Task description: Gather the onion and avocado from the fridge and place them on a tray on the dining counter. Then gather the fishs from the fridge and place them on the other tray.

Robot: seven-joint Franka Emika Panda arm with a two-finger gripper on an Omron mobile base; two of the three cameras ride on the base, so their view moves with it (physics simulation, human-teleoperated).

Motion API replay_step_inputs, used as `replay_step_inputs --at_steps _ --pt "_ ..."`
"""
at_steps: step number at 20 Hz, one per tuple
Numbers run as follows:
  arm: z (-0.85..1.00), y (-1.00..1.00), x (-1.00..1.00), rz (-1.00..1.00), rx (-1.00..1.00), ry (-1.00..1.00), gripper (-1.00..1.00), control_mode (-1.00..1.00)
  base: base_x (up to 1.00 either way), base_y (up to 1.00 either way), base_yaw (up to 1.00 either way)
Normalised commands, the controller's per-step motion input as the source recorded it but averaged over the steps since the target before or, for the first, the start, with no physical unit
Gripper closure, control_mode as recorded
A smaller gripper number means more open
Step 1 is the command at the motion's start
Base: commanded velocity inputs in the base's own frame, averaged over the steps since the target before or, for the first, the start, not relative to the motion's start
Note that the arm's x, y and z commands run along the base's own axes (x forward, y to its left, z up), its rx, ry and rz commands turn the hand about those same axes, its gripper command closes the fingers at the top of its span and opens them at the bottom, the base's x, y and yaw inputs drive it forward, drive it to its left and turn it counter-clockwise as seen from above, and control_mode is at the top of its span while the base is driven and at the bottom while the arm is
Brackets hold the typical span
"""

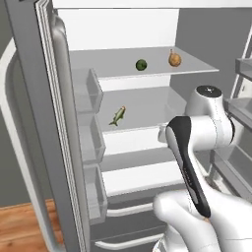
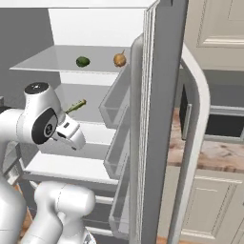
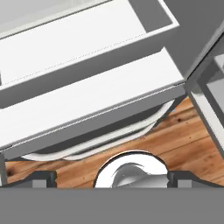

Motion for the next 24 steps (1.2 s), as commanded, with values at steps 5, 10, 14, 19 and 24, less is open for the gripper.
replay_step_inputs --at_steps 5,10,14,19,24 --pt "0.0 0.0 0.0 0.0 0.0 0.0 -1.0 1.0 0.71 0.08 -0.02" --pt "0.0 0.0 0.0 0.0 0.0 0.0 -1.0 1.0 0.6 0.25 0.0" --pt "0.01 0.26 0.66 0.02 0.0 -0.07 -1.0 -1.0 0.0 0.0 0.0" --pt "0.0 0.37 0.9 0.02 0.0 -0.07 -1.0 -1.0 0.0 0.0 0.0" --pt "0.0 0.34 0.82 0.03 0.03 -0.05 -1.0 -1.0 0.0 0.0 0.0"
